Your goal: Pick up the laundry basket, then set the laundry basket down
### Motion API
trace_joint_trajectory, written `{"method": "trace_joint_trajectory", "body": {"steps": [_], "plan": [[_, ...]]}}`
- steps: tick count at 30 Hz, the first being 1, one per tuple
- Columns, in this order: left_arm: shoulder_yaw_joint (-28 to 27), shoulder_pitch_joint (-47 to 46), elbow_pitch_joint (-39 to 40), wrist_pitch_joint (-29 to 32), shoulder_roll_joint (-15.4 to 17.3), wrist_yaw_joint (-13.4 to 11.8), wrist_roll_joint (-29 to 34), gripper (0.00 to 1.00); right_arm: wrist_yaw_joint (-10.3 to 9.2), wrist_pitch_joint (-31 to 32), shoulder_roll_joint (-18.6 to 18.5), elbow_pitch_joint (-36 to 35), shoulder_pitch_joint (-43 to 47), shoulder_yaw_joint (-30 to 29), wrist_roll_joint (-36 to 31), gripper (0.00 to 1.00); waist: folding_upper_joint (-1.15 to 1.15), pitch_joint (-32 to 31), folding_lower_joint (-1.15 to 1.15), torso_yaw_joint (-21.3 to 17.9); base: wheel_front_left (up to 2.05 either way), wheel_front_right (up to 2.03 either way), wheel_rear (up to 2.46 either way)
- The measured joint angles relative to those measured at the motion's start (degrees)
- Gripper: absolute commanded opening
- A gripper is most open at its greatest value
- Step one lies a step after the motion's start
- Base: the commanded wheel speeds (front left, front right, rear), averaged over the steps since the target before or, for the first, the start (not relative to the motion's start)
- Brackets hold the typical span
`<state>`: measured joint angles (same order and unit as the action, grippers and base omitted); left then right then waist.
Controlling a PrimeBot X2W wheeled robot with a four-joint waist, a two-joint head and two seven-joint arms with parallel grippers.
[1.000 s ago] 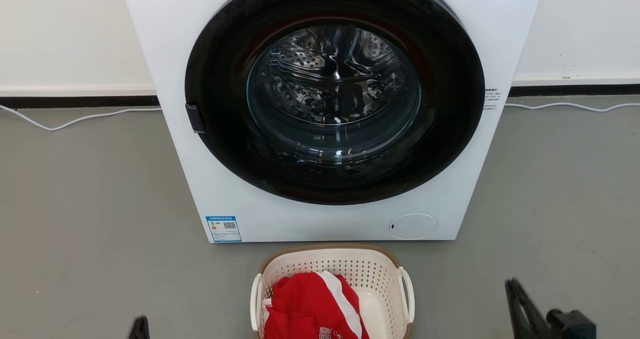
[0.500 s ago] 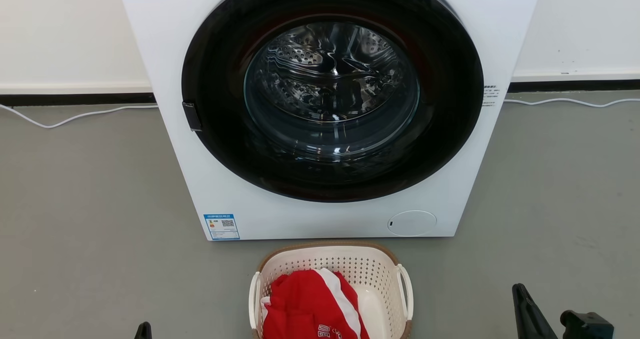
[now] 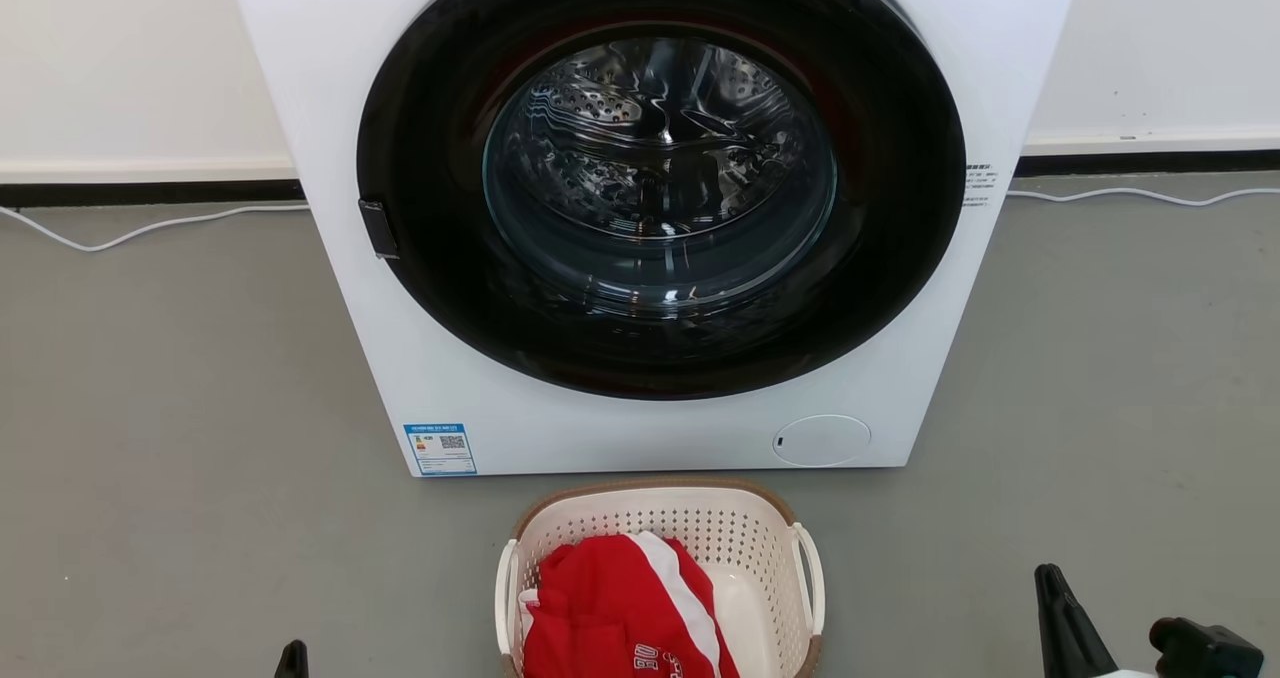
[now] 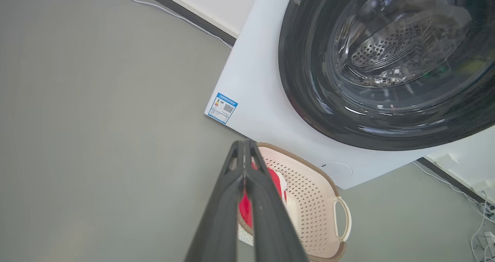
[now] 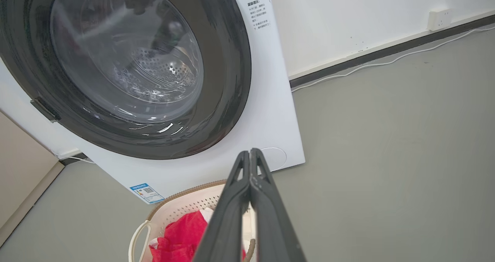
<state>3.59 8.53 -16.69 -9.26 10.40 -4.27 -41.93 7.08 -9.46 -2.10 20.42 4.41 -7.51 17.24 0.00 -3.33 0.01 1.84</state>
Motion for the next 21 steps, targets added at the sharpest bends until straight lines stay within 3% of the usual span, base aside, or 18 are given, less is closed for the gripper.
{"method": "trace_joint_trajectory", "body": {"steps": [21], "plan": [[-1.7,-2.4,0.2,3.2,-1.6,2.3,-10.1,0.00,-0.01,3.0,0.0,-1.2,-1.5,0.0,15.2,0.00,0.00,0.7,0.00,-0.4,0.00,0.00,0.00]]}}
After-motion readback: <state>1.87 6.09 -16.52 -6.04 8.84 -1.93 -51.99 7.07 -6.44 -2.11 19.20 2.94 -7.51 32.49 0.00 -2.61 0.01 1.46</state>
